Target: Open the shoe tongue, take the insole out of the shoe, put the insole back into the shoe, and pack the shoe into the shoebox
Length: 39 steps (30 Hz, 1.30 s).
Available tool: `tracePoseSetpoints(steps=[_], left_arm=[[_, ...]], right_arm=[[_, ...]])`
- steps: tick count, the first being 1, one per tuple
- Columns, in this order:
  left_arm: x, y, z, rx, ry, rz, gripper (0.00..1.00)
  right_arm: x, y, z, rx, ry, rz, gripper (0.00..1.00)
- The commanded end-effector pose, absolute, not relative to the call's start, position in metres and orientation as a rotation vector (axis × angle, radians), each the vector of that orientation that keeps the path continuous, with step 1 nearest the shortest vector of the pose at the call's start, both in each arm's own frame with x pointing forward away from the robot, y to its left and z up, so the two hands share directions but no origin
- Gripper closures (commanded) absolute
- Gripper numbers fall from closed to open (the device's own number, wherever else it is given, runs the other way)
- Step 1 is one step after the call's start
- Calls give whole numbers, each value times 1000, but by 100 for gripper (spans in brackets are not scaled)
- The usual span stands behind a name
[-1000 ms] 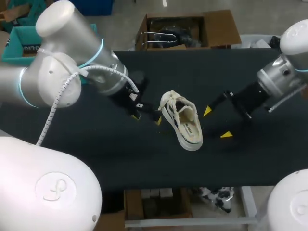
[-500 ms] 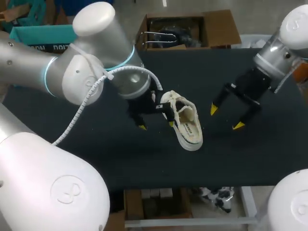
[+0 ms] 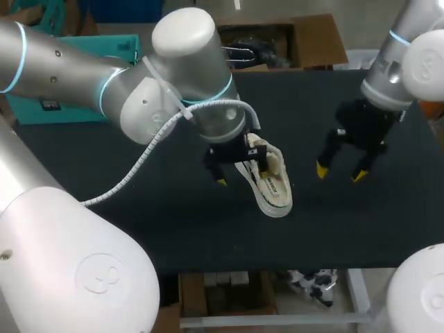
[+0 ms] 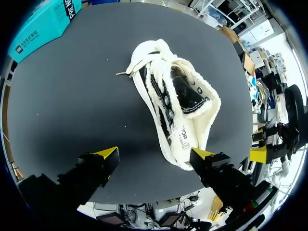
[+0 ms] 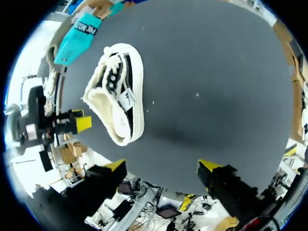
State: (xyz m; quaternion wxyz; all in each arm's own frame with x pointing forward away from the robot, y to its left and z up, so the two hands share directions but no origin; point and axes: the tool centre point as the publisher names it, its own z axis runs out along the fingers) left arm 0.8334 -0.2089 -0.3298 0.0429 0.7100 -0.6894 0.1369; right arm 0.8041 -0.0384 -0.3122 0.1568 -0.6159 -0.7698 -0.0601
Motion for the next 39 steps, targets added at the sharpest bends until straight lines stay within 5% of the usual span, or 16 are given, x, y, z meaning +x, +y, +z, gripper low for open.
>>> tracePoseSetpoints(steps=[1, 9, 10, 11, 16, 20, 39], left_arm=[[851, -215, -335, 2235, -2111, 334, 0], [877, -221, -351, 2242, -2021, 354, 0], [879, -223, -353, 2246, -2015, 352, 18], [880, -225, -355, 2233, -2009, 347, 46], [882, -228, -356, 2236, -1984, 342, 64], [884, -233, -356, 2248, -1984, 337, 100], [884, -240, -331, 1991, -2389, 376, 100]], right_arm=[[798, -37, -312, -1671, -2381, -225, 0], [800, -37, -314, -1617, -2440, -245, 0], [799, -39, -316, -1547, -2517, -267, 0], [798, -41, -315, -1535, -2561, -264, 0], [789, -55, -311, -1302, -2825, -380, 0], [787, -64, -315, -1215, -2917, -427, 0], [818, -68, -307, -843, -2817, -98, 0]])
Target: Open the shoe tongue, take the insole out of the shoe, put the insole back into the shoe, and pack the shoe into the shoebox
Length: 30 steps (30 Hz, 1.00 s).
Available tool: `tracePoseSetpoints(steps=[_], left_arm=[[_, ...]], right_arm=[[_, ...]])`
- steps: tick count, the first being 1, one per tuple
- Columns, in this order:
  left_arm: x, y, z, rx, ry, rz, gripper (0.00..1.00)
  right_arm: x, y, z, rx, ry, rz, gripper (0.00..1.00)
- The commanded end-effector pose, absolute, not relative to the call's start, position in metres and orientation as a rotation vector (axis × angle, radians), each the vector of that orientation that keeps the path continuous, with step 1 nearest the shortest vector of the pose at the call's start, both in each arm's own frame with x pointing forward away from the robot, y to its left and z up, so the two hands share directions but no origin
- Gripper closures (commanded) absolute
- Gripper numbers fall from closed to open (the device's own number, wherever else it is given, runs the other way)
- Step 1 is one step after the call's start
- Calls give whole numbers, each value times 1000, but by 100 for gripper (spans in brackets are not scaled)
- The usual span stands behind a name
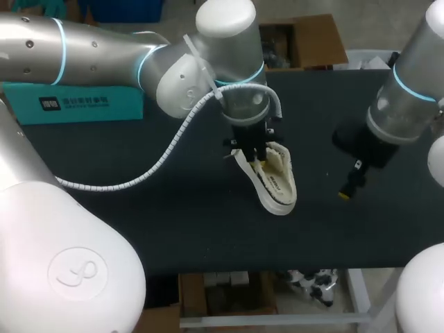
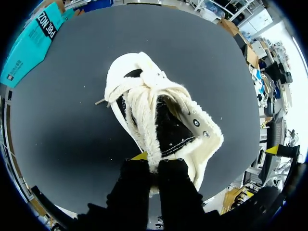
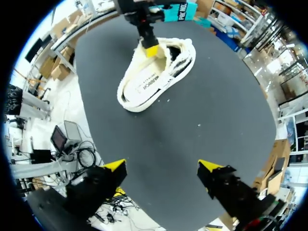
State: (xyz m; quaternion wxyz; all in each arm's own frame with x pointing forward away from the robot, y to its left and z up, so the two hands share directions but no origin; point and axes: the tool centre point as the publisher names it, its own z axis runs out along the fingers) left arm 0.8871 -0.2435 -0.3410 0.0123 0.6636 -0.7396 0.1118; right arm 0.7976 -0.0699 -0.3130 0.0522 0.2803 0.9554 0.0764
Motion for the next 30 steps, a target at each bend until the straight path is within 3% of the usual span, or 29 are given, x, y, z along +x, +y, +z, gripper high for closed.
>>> tracePoseSetpoints(steps=[1, 9, 17, 30], left_arm=[[884, -239, -330, 1972, -2413, 392, 100], [887, -220, -311, 1707, -2599, 543, 100], [886, -209, -300, 1503, -2740, 531, 100], [890, -186, -271, 1255, -2942, 551, 100]], right_arm=[[818, -68, -307, 958, 3199, 111, 0], [820, -68, -305, 865, 3218, 8, 0], [821, -84, -283, 397, 3167, 179, 0], [823, -93, -269, 208, 3034, 289, 0]])
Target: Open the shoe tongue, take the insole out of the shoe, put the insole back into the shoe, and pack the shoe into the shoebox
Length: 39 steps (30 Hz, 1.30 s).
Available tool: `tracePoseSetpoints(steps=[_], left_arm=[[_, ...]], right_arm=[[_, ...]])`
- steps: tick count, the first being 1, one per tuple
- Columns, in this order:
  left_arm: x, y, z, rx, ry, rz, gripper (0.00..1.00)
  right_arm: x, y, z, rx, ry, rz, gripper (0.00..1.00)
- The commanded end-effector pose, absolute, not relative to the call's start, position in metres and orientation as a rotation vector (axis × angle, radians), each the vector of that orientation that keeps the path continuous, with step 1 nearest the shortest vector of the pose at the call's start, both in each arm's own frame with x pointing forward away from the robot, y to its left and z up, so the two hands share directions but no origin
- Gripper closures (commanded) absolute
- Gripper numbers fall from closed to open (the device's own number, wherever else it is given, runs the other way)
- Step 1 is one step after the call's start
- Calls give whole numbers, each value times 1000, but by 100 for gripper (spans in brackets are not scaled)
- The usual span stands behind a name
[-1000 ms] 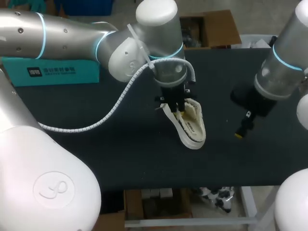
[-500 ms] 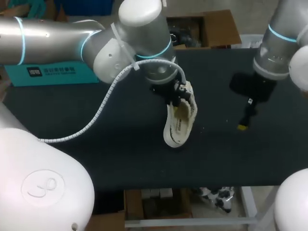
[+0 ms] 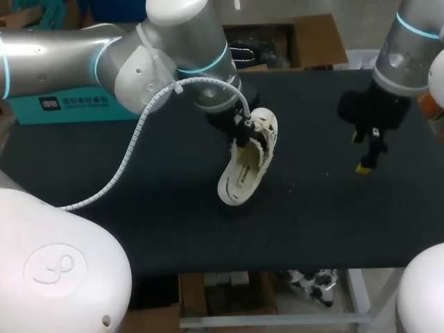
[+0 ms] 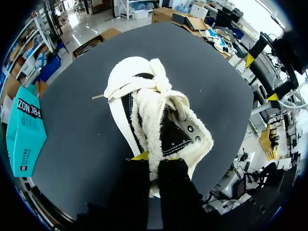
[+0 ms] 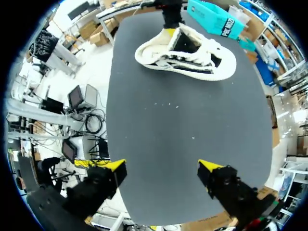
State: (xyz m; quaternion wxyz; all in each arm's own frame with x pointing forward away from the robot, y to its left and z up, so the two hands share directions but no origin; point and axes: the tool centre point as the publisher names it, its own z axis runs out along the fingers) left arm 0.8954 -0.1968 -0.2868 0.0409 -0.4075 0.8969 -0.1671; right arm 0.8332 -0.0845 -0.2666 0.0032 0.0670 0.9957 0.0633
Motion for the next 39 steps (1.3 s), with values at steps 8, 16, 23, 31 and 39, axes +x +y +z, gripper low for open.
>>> tracePoseSetpoints(steps=[8, 16, 23, 31, 39], left_arm=[[890, -185, -269, -1160, 2755, -515, 100], [978, -84, -169, -530, 2662, -601, 100], [1090, 5, -110, -358, 2678, -572, 100], [1149, 72, -83, -318, 2630, -500, 100], [1187, 146, -72, -401, 2544, -392, 100]], right_arm=[[823, -93, -269, 208, 3034, 289, 0], [823, -93, -269, 208, 3034, 289, 0], [823, -93, -269, 208, 3034, 289, 0], [823, -93, -269, 208, 3034, 289, 0], [823, -93, -269, 208, 3034, 289, 0]])
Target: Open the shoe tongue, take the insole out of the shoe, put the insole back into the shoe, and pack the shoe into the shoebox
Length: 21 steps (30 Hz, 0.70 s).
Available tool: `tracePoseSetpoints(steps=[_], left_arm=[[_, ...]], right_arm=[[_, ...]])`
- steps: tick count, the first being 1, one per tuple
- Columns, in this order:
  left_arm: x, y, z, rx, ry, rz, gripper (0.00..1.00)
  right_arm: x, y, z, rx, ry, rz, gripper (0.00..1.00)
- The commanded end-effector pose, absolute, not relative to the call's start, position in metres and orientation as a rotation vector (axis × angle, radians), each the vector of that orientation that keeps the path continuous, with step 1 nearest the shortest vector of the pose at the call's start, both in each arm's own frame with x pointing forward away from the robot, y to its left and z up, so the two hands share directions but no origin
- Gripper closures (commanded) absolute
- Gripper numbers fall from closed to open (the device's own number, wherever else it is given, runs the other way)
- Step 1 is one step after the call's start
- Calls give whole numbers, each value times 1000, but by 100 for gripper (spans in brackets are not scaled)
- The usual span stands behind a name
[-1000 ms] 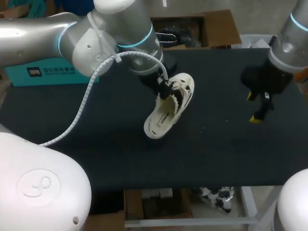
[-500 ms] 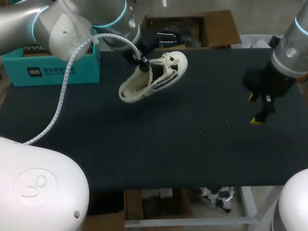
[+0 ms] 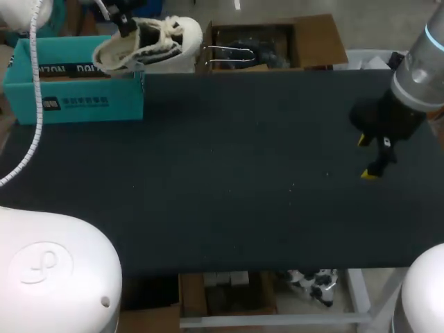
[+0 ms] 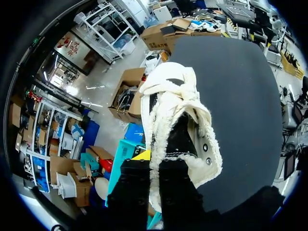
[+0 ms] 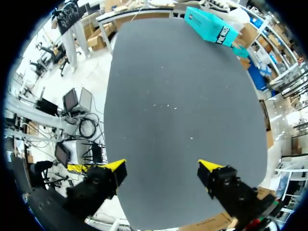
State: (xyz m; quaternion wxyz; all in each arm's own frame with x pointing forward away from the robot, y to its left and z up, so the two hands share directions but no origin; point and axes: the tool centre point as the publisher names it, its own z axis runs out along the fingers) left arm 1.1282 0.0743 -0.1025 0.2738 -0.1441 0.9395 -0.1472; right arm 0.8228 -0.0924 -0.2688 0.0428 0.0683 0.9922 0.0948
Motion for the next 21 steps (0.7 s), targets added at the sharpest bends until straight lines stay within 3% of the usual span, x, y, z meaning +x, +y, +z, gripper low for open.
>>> tracePoseSetpoints(steps=[1, 12, 21], left_arm=[[1191, 157, -72, -416, 2534, -384, 100], [1208, 254, -96, -488, 2555, -403, 100], [1216, 282, -160, -473, 2623, -369, 100]], right_arm=[[823, -93, -269, 208, 3034, 289, 0], [823, -93, -269, 208, 3034, 289, 0], [823, -93, -269, 208, 3034, 289, 0]])
